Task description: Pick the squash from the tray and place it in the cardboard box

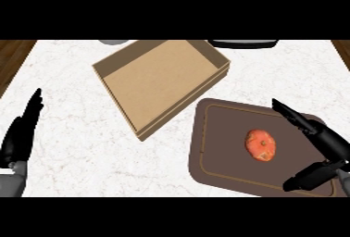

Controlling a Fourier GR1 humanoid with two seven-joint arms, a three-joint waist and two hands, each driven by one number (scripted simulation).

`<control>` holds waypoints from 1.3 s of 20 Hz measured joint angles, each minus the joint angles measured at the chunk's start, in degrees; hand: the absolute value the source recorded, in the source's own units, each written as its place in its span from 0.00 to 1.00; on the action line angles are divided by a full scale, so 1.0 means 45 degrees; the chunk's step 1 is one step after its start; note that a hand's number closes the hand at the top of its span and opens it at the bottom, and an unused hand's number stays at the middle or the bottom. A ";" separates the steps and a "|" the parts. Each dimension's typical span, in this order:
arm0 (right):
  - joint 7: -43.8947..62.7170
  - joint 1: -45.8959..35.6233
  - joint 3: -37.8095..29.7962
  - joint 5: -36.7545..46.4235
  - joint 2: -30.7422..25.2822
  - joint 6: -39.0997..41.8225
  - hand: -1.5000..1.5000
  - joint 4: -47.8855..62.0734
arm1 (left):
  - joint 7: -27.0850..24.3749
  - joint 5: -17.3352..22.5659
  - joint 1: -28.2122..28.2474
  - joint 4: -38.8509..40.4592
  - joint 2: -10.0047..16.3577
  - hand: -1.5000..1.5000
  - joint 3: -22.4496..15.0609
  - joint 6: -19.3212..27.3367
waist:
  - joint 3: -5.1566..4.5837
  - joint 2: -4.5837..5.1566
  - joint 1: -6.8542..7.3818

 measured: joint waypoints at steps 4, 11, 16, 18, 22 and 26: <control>-0.3132 -0.0088 -0.0343 -0.0145 0.0027 0.1219 0.00 0.2413 | -0.0096 -0.0242 0.0054 0.0120 0.0126 0.50 -0.0024 -0.0044 | 0.0005 0.0006 0.0091; -0.4775 -0.1987 -0.0015 0.2577 -0.1295 -0.0014 0.00 0.4724 | 0.0063 -0.0485 -0.0045 0.0117 0.0160 0.50 -0.0033 -0.0129 | -0.0029 -0.0038 0.0213; -0.4650 -0.3368 0.1084 0.4451 -0.2019 -0.0023 0.00 0.5080 | 0.0007 -0.0572 -0.0013 0.0114 0.0165 0.50 0.0058 -0.0208 | -0.0051 -0.0064 0.0210; -0.4413 -0.3910 0.1547 0.5122 -0.2209 0.0132 0.00 0.5069 | -0.0071 -0.0628 -0.0030 0.0288 0.0126 0.50 0.0094 -0.0234 | -0.0059 -0.0076 0.0164; -0.3513 -0.4811 0.2531 0.6464 -0.2064 0.0532 0.00 0.4928 | -0.0023 -0.0775 0.0098 0.0181 -0.0074 0.50 0.0064 -0.0150 | -0.0069 -0.0107 0.0106; -0.2927 -0.5084 0.3083 0.7413 -0.1632 0.0973 0.00 0.4788 | 0.0180 -0.0868 0.0035 0.0143 -0.0094 0.50 0.0297 -0.0209 | -0.0071 -0.0127 -0.0011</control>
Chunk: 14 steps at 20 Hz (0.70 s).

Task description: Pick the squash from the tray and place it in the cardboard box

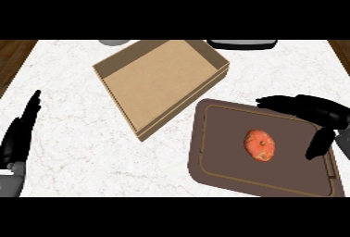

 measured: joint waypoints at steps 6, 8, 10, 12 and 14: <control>0.0908 -0.0558 0.0055 0.1364 0.1027 0.0579 0.00 0.0258 | 0.0110 -0.0297 0.0034 -0.0112 -0.0216 0.50 0.0255 -0.0142 | 0.0001 -0.0007 -0.0066; 0.0815 -0.0489 -0.0094 0.1816 0.1208 0.0551 0.00 0.0351 | 0.0081 -0.0282 0.0179 -0.0241 -0.0143 0.50 0.0491 -0.0395 | 0.0003 -0.0010 -0.0078; 0.0842 -0.0361 -0.0297 0.2117 0.1382 0.0643 0.00 0.0200 | 0.0037 -0.0372 0.0407 -0.0468 -0.0277 0.50 0.0583 -0.0456 | 0.0005 -0.0014 -0.0092; 0.0992 -0.0112 -0.0426 0.2439 0.1628 0.0667 0.00 -0.0029 | 0.0105 -0.0429 0.0193 -0.0347 -0.0281 0.50 0.0744 -0.0654 | 0.0002 -0.0019 -0.0122; 0.0782 -0.0060 -0.0592 0.2816 0.1783 0.0553 0.00 0.0243 | 0.0225 -0.0612 0.0001 -0.0238 -0.0386 0.50 0.0803 -0.0698 | 0.0002 -0.0014 -0.0124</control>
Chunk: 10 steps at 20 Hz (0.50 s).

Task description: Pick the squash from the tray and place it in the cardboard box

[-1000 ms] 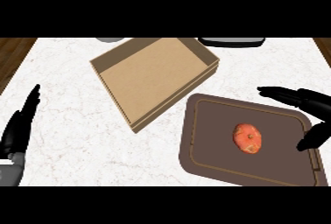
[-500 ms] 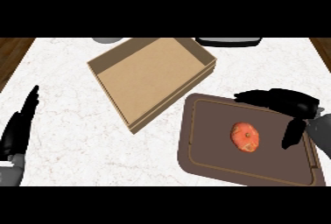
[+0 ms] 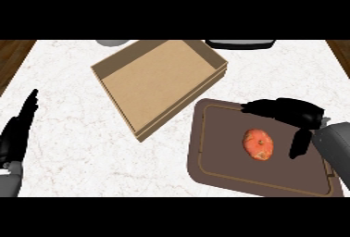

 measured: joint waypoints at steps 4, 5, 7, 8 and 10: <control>-0.0102 0.0033 -0.0305 0.0301 0.0339 0.0147 0.00 -0.0037 | -0.0176 -0.0200 0.0079 0.0121 -0.0214 0.50 0.0176 -0.0098 | 0.0004 0.0003 -0.0008; -0.0101 0.0240 -0.0351 0.0271 0.0322 0.0214 0.00 -0.0304 | -0.0309 -0.0183 0.0051 0.0267 -0.0175 0.50 0.0308 -0.0170 | 0.0000 -0.0003 -0.0025; -0.0203 0.0271 -0.0353 0.0344 0.0465 0.0262 0.00 -0.0355 | -0.0289 -0.0236 -0.0053 0.0276 -0.0163 0.50 0.0411 -0.0258 | 0.0001 -0.0002 -0.0019; -0.0164 0.0302 -0.0406 0.0271 0.0444 0.0415 0.00 -0.0559 | -0.0232 -0.0341 -0.0053 0.0175 -0.0276 0.50 0.0349 -0.0191 | 0.0003 -0.0004 -0.0025; 0.0005 0.0508 -0.0453 0.0112 0.0459 0.0620 0.00 -0.1199 | -0.0353 -0.0371 -0.0005 0.0222 -0.0307 0.50 0.0450 -0.0222 | 0.0001 -0.0015 -0.0047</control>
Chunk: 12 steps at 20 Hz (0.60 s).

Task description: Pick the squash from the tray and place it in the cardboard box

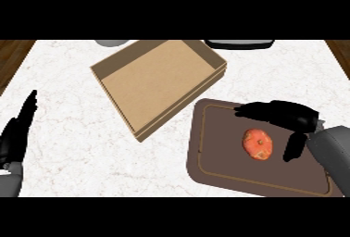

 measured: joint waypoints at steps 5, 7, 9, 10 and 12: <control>0.0315 0.0638 -0.0148 -0.0156 -0.0091 0.0376 0.00 -0.1337 | 0.0179 -0.0105 -0.0118 -0.0009 -0.0069 0.50 0.0180 -0.0217 | -0.0001 -0.0004 -0.0018; 0.0739 0.0842 -0.0062 -0.0024 -0.0056 0.0580 0.00 -0.1920 | 0.0012 -0.0129 -0.0187 0.0212 -0.0102 0.50 0.0327 -0.0247 | -0.0003 -0.0002 -0.0027; 0.1107 0.1020 0.0017 0.0208 -0.0072 0.0767 0.00 -0.2333 | 0.0032 -0.0160 -0.0186 0.0141 -0.0136 0.50 0.0388 -0.0313 | -0.0003 -0.0003 -0.0017; 0.1124 0.1062 0.0060 0.0427 -0.0043 0.0701 0.00 -0.2225 | 0.0020 -0.0214 -0.0247 0.0233 -0.0194 0.50 0.0399 -0.0314 | -0.0003 0.0000 -0.0009; 0.1517 0.1025 0.0075 0.0669 0.0055 0.0960 0.00 -0.2258 | 0.0254 -0.0311 -0.0114 -0.0150 -0.0240 0.50 0.0356 -0.0370 | -0.0001 0.0001 0.0016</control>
